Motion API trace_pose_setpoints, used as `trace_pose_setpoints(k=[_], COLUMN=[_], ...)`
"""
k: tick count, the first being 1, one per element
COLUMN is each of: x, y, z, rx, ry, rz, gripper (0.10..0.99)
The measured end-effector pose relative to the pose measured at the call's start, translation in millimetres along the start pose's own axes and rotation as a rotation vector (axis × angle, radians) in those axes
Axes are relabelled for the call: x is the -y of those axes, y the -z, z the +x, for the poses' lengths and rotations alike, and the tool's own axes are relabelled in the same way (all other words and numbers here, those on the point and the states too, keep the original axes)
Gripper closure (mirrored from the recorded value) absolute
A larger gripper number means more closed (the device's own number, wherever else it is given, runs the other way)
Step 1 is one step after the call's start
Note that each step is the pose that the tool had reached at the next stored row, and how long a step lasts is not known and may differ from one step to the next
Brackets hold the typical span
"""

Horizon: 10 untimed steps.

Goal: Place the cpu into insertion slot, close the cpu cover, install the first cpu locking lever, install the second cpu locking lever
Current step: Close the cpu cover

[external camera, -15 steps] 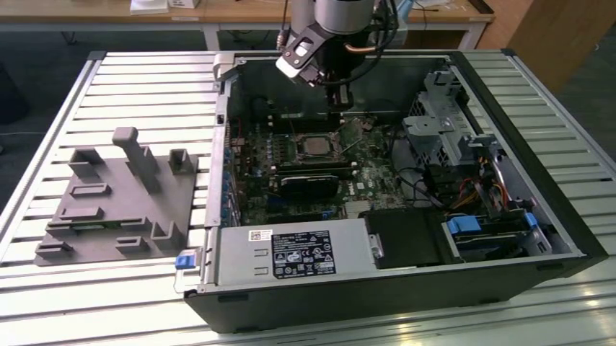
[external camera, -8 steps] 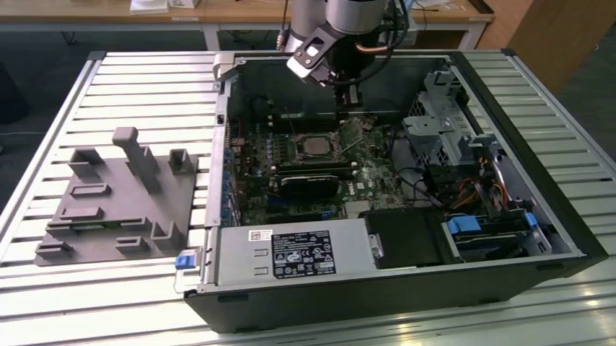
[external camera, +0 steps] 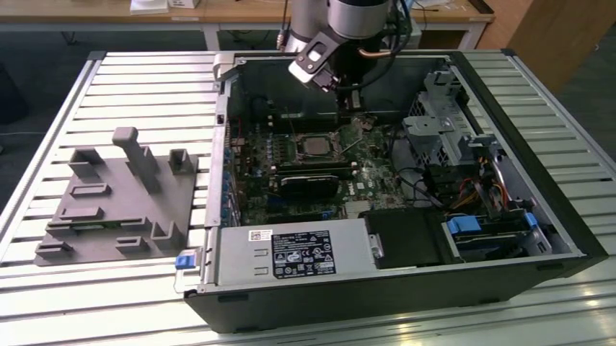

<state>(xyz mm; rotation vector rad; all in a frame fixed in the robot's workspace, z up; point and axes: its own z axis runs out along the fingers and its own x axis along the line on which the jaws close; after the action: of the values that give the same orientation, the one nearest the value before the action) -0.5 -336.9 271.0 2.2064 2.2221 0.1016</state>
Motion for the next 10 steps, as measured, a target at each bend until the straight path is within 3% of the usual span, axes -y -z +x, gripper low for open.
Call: trace_pose_setpoints(k=[10], x=[-8.3], y=[-1.0], z=[-1.4], rx=[0.0001], ry=[0.000], rz=[0.002], gripper=[0.980])
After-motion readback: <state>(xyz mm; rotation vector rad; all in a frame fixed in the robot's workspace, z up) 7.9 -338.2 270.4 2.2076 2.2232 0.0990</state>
